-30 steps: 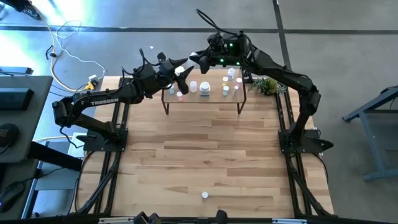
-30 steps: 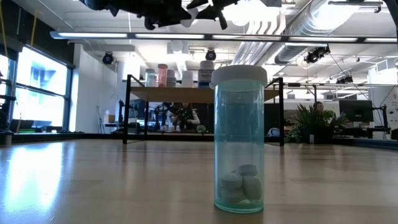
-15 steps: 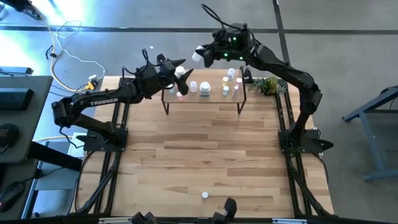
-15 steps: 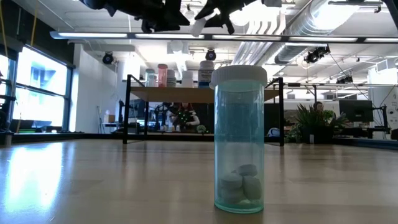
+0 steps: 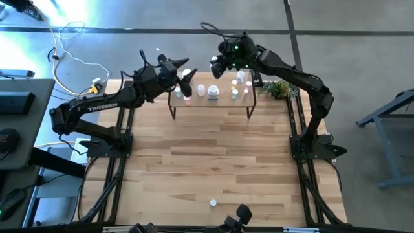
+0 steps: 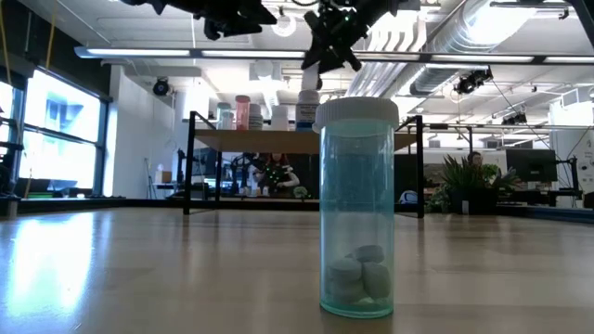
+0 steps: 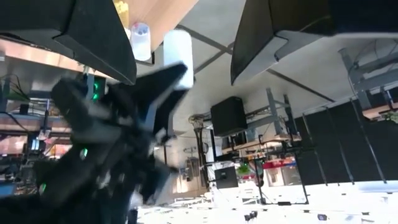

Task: Pick and place medicine bottles onto shelf by color
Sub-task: Put the transparent pill bottle on the shelf

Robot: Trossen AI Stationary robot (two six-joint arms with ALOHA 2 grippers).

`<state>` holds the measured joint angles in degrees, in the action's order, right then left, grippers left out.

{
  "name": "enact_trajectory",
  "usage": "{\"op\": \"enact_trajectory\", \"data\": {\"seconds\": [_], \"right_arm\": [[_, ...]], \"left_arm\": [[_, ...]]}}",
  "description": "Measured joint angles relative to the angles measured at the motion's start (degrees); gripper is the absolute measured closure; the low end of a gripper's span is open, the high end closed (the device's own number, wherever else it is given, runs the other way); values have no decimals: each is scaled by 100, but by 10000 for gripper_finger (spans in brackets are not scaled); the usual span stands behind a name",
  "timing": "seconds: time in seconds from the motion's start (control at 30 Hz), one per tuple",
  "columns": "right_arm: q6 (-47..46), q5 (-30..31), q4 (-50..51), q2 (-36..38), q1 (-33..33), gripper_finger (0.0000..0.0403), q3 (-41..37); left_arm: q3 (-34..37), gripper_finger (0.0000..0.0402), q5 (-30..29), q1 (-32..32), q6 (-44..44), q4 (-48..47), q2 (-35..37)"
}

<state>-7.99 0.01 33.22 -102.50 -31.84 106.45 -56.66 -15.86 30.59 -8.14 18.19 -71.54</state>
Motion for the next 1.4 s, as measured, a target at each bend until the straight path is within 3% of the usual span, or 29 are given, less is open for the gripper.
{"op": "enact_trajectory", "data": {"seconds": [0.3, 0.87, 1.4], "right_arm": [[-111, 46, -580, 6, 152, 279, -803], [249, 108, -797, 0, 95, 279, -1651], [289, 406, -773, 0, -87, 279, -1737]], "left_arm": [[0, 149, 0, 0, -2, -27, 209], [0, 149, 22, 0, 214, -238, 231], [0, 149, 22, 0, 199, -341, 227]]}}
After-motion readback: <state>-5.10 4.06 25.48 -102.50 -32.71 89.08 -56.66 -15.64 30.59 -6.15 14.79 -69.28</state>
